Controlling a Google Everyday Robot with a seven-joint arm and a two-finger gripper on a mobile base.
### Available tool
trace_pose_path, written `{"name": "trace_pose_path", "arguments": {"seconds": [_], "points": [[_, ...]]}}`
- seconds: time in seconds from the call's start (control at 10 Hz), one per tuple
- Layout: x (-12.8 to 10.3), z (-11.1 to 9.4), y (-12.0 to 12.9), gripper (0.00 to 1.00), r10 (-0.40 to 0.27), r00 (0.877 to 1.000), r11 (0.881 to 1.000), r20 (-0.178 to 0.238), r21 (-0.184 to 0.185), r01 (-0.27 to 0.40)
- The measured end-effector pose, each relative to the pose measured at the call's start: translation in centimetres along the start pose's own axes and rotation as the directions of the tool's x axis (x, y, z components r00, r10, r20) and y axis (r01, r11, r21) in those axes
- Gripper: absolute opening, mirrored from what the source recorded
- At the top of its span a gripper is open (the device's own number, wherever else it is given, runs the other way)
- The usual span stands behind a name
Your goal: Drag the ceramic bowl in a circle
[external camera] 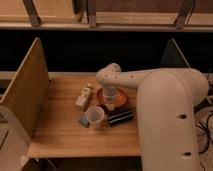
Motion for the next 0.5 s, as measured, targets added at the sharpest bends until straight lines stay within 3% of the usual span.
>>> {"name": "trace_pose_path", "arguments": {"seconds": [0.3,0.5], "points": [[4.5,1.1,-1.2,0.0,0.097,0.994,0.995,-0.041,-0.027,-0.099],[5.6,1.5,-3.9,0.0,0.099,0.993,0.995,-0.058,-0.022,-0.101]]}}
